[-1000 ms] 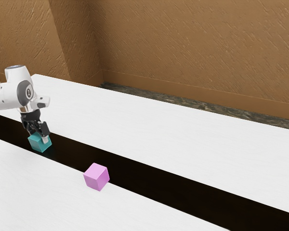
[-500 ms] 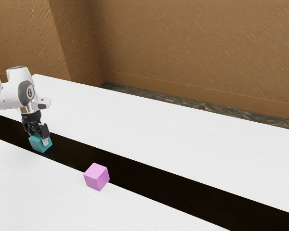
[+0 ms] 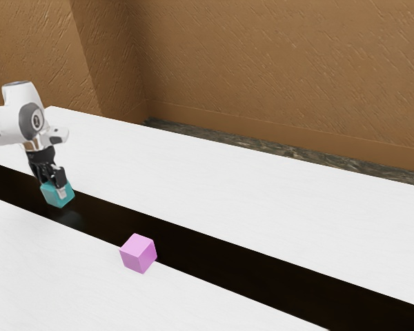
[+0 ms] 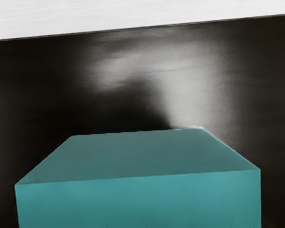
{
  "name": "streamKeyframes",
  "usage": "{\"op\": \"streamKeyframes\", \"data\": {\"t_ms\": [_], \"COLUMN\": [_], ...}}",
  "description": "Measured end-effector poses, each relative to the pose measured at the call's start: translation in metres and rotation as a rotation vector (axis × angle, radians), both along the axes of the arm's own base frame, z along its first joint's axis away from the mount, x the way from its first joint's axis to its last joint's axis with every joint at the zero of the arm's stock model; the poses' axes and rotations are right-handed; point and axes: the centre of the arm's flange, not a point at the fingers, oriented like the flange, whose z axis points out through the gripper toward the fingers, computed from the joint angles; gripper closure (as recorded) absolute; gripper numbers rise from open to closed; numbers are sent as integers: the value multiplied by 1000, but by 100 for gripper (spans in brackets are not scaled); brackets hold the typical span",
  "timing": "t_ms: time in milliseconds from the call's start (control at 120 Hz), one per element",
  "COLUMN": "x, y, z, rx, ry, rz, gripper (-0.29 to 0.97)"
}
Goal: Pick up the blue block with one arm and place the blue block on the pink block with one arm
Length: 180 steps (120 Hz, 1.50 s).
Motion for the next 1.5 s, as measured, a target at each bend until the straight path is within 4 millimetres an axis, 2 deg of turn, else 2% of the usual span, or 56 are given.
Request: {"op": "streamKeyframes", "data": {"t_ms": [83,192,300,492,592,675,783,992,1058,1217,1408,1500], "x": [-4,0,-9,-24,-36,-45,-55,-73,-79,-81,-79,-79], "y": [-32,-108,-166,-252,-295,-318,-334,-350,-345,-306,-325,-325], "z": [23,51,67,72,62,51,48,45,43,47,48,48], "rx": [-8,-20,-31,-40,-39,-33,-27,-20,-18,20,51,54], "ry": [-14,-33,-34,-6,23,42,49,63,69,51,24,14], "rz": [-28,-103,-121,-87,-67,-41,5,85,123,222,189,178], "gripper": [35,35,35,34,34,34,34,34,34,33,33,33]}}
